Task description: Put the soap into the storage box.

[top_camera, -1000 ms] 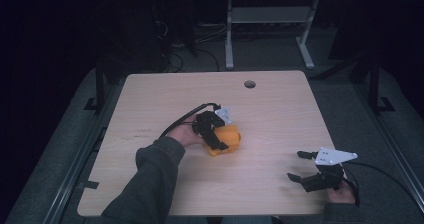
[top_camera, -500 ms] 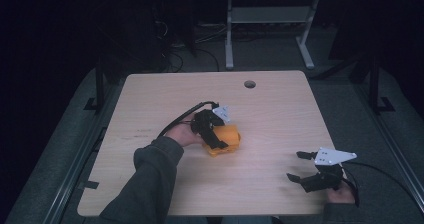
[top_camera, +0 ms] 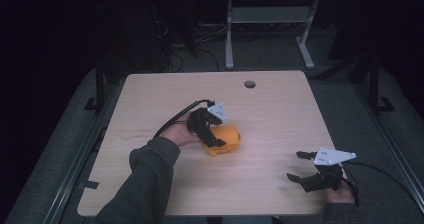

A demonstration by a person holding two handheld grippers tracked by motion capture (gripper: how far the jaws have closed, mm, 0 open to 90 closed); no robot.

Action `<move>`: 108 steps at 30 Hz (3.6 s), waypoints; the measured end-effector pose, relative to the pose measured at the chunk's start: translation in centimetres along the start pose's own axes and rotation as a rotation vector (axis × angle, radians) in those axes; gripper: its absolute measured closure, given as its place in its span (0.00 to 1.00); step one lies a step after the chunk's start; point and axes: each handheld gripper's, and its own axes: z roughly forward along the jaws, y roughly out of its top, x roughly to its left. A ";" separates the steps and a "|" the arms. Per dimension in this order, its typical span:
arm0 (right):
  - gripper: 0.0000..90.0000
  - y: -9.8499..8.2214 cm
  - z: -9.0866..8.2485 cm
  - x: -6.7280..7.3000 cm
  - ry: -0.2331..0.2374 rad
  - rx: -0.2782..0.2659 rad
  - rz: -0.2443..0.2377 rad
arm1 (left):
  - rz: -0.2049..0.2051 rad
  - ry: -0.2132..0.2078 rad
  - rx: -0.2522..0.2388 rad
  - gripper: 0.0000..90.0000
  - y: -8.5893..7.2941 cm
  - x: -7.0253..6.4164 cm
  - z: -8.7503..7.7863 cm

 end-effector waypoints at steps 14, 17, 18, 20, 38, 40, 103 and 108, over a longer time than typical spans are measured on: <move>0.15 -0.1 0.1 0.0 -0.002 0.007 0.009 | -0.003 0.029 -0.035 0.24 -0.4 -0.3 -1.7; 0.15 -0.1 0.1 0.0 -0.004 0.010 0.010 | -0.010 0.029 -0.036 0.24 -0.7 -0.4 -2.0; 0.15 -0.1 0.1 0.0 -0.005 0.010 0.010 | -0.010 0.029 -0.036 0.24 -0.7 -0.4 -2.0; 0.15 -0.1 0.2 0.0 -0.008 0.007 0.010 | -0.016 0.033 -0.040 0.24 -0.9 -0.5 -2.3; 0.15 -0.1 0.2 -0.1 -0.021 0.012 0.011 | -0.033 0.044 -0.055 0.24 -1.6 -1.4 -3.7; 0.15 -0.1 0.2 -0.1 -0.026 0.011 0.012 | -0.039 0.044 -0.057 0.25 -1.9 -1.6 -3.8; 0.15 -0.4 0.1 -0.2 -0.072 0.035 0.034 | -0.115 0.060 -0.088 0.25 -9.7 -6.3 -5.8; 0.15 -0.4 0.1 -0.2 -0.074 0.033 0.038 | -0.114 0.062 -0.077 0.25 -10.5 -6.7 -5.8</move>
